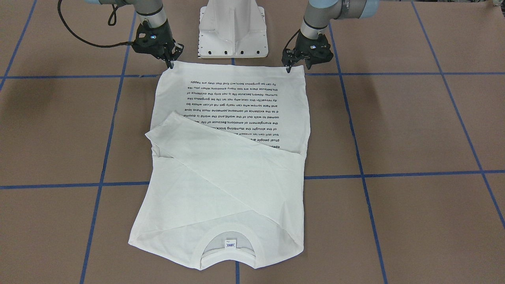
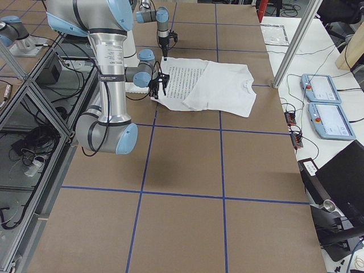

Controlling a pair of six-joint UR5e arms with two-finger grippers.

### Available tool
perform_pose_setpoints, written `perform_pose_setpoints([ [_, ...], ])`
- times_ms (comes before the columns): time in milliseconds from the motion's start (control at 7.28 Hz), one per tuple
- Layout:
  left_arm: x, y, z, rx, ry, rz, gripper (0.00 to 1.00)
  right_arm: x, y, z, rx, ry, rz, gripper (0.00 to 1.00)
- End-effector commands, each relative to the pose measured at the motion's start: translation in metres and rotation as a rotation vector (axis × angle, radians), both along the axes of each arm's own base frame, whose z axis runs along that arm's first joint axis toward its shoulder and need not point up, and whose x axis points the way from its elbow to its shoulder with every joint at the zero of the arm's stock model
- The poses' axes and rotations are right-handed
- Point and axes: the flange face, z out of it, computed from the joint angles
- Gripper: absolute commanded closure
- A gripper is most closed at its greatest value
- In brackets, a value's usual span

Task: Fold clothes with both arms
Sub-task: 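Close both grippers on the hem corners nearest the robot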

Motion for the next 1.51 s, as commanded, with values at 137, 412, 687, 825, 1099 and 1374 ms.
perform_pose_setpoints([
  [137,0.004,0.001,0.008,0.002,-0.017,0.007,0.26,0.002,-0.004,0.0,-0.003,-0.001,0.006,1.0],
  [412,0.004,0.0,0.007,0.0,-0.017,0.008,0.56,0.003,-0.006,0.0,-0.003,-0.001,0.011,1.0],
  [687,0.003,0.0,0.006,0.0,-0.014,0.008,0.77,0.004,-0.007,-0.001,-0.004,-0.003,0.011,1.0],
  [825,0.002,0.001,0.004,0.001,-0.009,0.008,0.88,0.005,-0.008,-0.001,-0.006,-0.003,0.012,1.0],
  [1099,-0.001,0.002,-0.005,0.001,0.009,0.014,1.0,0.006,-0.012,-0.001,-0.004,-0.003,0.017,1.0],
  [1374,-0.023,0.002,-0.034,0.006,0.07,0.008,1.0,0.021,-0.02,-0.017,0.0,-0.041,0.035,1.0],
])
